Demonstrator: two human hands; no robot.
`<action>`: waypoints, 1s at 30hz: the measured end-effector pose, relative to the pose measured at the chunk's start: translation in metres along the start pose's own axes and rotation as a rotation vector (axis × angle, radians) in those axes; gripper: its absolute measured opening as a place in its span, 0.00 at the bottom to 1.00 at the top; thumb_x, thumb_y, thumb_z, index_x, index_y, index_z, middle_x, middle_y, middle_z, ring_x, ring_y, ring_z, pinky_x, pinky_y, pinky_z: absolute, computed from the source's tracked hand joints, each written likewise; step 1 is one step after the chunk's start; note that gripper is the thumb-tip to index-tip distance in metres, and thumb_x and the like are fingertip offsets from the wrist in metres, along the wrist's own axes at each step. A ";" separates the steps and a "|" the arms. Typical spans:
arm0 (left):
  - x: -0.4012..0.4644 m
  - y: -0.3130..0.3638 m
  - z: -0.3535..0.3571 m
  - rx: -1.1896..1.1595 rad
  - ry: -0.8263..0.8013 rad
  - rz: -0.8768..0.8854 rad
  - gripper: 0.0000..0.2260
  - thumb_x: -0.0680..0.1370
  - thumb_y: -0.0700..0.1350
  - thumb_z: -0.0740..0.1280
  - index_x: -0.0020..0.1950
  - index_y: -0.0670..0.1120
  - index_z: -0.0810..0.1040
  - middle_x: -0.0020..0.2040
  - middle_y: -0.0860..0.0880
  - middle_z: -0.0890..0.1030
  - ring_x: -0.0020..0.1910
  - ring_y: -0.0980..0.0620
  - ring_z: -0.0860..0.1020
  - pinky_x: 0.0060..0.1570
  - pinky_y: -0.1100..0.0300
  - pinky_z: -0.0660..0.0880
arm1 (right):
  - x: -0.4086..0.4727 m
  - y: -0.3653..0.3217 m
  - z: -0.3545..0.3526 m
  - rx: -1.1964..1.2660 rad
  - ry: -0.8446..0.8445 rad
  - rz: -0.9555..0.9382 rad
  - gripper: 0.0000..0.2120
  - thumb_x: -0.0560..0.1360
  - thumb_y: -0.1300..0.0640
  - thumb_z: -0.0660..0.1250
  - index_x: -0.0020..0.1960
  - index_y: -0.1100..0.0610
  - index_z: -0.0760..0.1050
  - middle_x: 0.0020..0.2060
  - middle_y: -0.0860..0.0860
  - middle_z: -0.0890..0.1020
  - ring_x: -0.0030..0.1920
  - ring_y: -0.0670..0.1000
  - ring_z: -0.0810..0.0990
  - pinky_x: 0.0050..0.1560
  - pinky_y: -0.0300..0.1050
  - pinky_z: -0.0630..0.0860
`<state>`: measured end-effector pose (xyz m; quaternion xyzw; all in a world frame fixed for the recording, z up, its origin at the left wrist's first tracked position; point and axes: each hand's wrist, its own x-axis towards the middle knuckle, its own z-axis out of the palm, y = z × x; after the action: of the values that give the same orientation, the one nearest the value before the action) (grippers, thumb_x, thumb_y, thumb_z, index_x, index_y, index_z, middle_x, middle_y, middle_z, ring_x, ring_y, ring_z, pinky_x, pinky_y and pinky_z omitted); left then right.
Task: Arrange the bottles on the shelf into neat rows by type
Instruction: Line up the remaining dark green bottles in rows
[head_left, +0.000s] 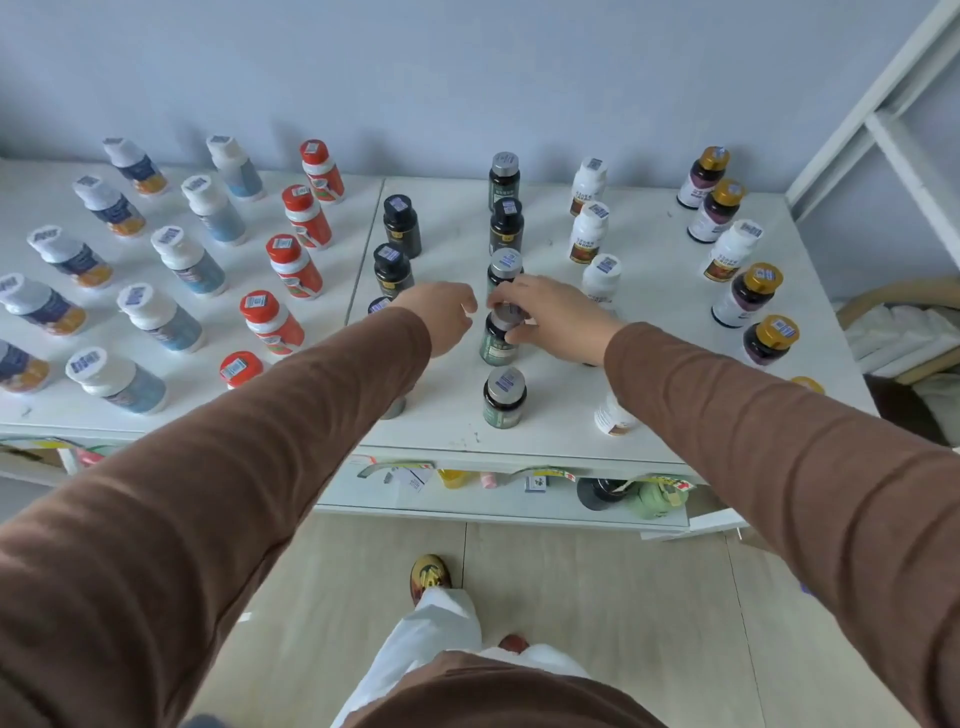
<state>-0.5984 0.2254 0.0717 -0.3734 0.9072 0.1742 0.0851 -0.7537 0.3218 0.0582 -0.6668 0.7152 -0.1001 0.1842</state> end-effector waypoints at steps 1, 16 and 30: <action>0.004 -0.002 -0.001 -0.075 0.009 0.008 0.13 0.79 0.43 0.57 0.62 0.45 0.75 0.60 0.45 0.79 0.59 0.43 0.76 0.59 0.55 0.73 | 0.001 0.001 -0.007 0.102 0.031 0.048 0.18 0.74 0.56 0.70 0.63 0.53 0.74 0.54 0.50 0.77 0.51 0.52 0.75 0.51 0.47 0.71; 0.028 -0.017 -0.014 -1.068 -0.308 0.056 0.19 0.82 0.56 0.54 0.61 0.46 0.75 0.56 0.42 0.81 0.49 0.47 0.78 0.48 0.55 0.77 | 0.002 -0.021 -0.067 0.751 0.155 0.383 0.13 0.75 0.48 0.71 0.54 0.55 0.78 0.42 0.49 0.79 0.38 0.45 0.76 0.40 0.36 0.74; 0.050 -0.032 -0.004 0.068 -0.079 0.342 0.14 0.78 0.53 0.61 0.63 0.55 0.73 0.62 0.51 0.77 0.63 0.48 0.71 0.62 0.48 0.70 | 0.008 -0.012 0.001 -0.011 0.012 0.136 0.21 0.72 0.52 0.72 0.62 0.54 0.73 0.57 0.49 0.72 0.53 0.53 0.76 0.45 0.45 0.68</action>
<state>-0.6118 0.1703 0.0528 -0.2032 0.9589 0.1697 0.1025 -0.7428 0.3130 0.0604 -0.6169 0.7605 -0.0873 0.1827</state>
